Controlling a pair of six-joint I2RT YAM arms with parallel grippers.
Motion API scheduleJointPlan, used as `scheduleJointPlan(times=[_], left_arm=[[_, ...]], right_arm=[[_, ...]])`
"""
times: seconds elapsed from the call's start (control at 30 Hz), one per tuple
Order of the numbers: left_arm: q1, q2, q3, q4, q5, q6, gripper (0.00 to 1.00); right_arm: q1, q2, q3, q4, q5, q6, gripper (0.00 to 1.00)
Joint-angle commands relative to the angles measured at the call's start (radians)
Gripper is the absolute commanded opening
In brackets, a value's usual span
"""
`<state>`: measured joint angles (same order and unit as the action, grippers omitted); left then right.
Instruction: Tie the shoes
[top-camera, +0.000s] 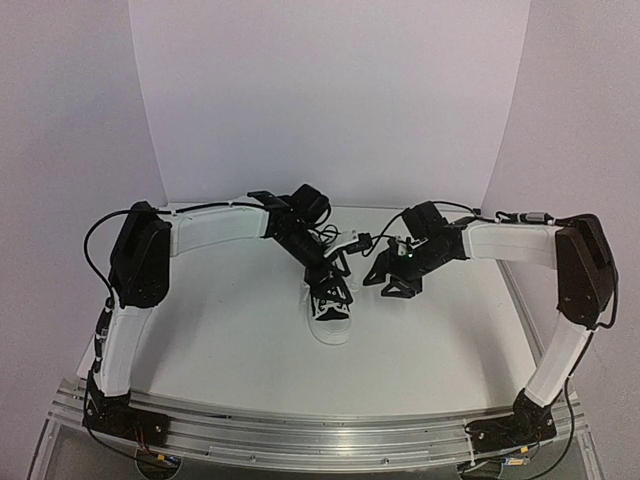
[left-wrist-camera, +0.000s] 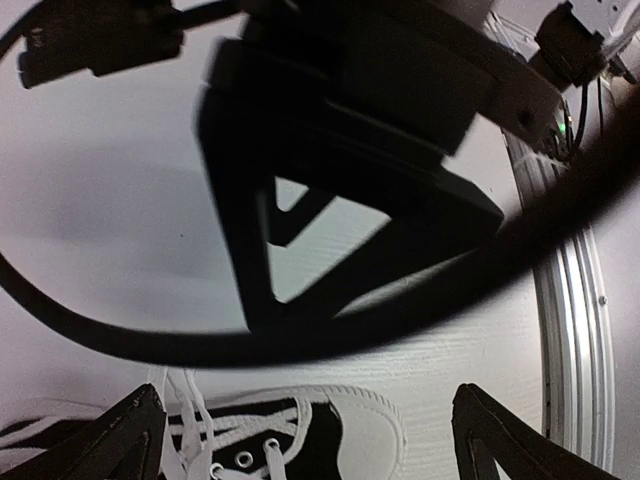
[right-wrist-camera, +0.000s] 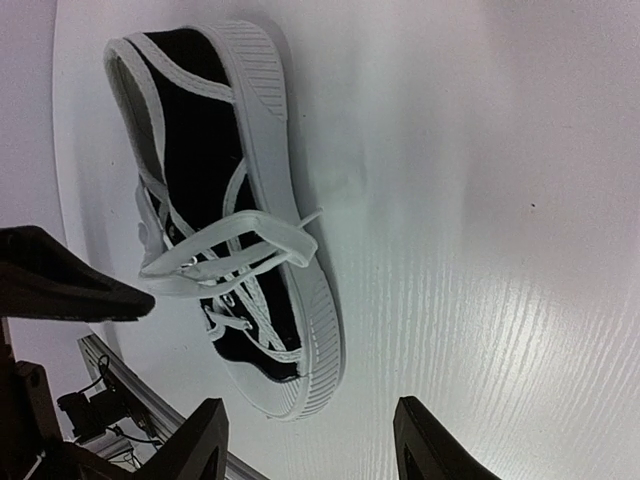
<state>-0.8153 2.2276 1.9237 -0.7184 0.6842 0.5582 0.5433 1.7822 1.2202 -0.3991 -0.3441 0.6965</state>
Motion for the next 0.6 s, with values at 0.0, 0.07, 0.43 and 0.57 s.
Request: scheduleJointPlan(times=[0.0,0.07,0.43,0.57], left_arm=[[0.008,-0.129,-0.091,-0.117,0.021,0.167,1.00],[0.015,-0.158,-0.102,-0.106,0.037,0.171,0.99],[0.308,-0.482,-0.506,0.303,0.037,-0.057,0.97],[0.363,-0.654,-0.799,0.655,-0.168,-0.240,1.00]], right_arm=[[-0.015,0.020,0.047,-0.007,-0.033,-0.052,0.58],[-0.020,0.020,0.048,-0.007,-0.029,-0.053,0.58],[-0.051,0.003,0.116,0.006,0.107,-0.137,0.59],[-0.151,-0.113,-0.033,0.166,0.237,-0.182,0.61]])
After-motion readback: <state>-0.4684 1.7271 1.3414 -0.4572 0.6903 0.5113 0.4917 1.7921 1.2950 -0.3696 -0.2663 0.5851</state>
